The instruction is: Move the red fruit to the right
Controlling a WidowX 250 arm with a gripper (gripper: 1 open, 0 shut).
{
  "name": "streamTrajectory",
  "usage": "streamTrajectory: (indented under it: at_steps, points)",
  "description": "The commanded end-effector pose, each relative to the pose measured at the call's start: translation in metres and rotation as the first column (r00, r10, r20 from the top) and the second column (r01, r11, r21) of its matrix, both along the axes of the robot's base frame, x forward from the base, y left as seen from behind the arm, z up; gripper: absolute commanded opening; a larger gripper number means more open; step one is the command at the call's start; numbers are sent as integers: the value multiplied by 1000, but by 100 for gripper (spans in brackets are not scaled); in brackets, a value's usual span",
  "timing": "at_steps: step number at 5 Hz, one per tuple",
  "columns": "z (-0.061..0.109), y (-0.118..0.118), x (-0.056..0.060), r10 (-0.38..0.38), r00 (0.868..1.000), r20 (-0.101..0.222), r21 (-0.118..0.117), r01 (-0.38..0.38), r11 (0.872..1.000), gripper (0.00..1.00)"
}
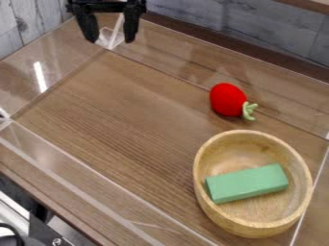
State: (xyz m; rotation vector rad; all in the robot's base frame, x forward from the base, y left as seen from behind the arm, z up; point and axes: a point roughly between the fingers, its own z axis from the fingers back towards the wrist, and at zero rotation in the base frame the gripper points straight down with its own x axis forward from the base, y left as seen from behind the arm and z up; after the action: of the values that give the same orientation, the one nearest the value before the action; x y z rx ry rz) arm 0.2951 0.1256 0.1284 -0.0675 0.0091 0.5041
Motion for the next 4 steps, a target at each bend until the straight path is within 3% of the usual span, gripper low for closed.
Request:
streamTrajectory:
  at_steps: [1,2,3,4]
  points:
    - [19,11,20,14,996,92,14,-16,1000,100]
    - [14,3,28,0,994,107,-4,1,1000,100]
    - [12,-5,33,-36,992,125,-2,37,999,100]
    - [2,1,39,-30,989,145,11,29,1000,100]
